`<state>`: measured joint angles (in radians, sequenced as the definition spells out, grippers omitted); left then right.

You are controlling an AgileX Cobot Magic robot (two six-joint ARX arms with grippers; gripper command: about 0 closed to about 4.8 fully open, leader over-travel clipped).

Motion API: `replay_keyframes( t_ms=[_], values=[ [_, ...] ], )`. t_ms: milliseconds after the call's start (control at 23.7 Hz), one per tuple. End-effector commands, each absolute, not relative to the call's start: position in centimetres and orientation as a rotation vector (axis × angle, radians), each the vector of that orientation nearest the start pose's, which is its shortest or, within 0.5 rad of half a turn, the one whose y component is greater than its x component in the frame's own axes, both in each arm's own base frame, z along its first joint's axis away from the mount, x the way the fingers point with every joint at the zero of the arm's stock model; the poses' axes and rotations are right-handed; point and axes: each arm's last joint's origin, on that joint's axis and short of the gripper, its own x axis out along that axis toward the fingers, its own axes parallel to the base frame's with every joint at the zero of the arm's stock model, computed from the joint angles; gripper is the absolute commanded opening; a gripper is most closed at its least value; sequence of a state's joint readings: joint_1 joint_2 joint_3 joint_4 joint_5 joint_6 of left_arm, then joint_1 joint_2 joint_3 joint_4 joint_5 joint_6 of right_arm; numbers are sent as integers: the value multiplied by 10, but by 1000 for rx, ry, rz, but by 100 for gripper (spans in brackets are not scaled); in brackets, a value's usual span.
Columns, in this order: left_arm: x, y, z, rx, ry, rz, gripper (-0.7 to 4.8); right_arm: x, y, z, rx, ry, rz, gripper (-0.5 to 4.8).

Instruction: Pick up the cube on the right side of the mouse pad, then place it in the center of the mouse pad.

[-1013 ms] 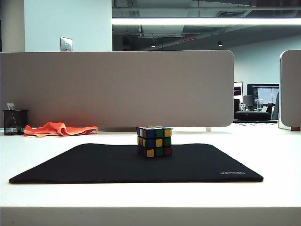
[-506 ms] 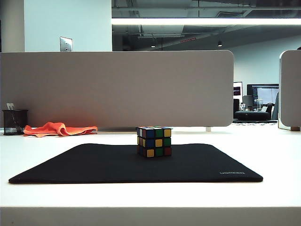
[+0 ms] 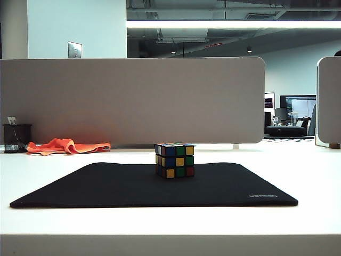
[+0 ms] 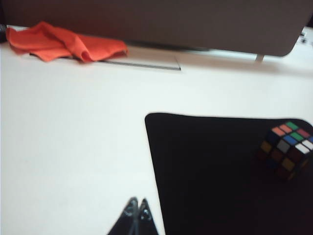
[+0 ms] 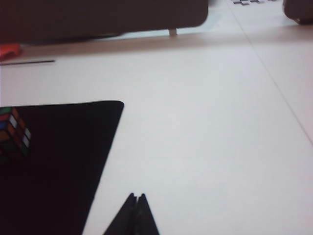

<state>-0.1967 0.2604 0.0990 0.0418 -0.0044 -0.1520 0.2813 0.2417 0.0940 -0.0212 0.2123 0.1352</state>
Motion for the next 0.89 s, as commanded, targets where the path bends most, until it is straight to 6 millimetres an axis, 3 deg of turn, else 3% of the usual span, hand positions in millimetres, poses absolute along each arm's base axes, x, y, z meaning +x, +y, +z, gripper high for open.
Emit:
replay_keyframes(
  t_ms=[42,380,886],
  values=[
    [111,-22,176,-149,99,-185,-6,105,25,173,115,102,97,1],
    [111,-22,153,-149,165,-170,-6,99,23,153,66,122,94,1],
    [102,-19,159,-114,90,-165,-6,94,22,156,28,86,97,18]
  ],
)
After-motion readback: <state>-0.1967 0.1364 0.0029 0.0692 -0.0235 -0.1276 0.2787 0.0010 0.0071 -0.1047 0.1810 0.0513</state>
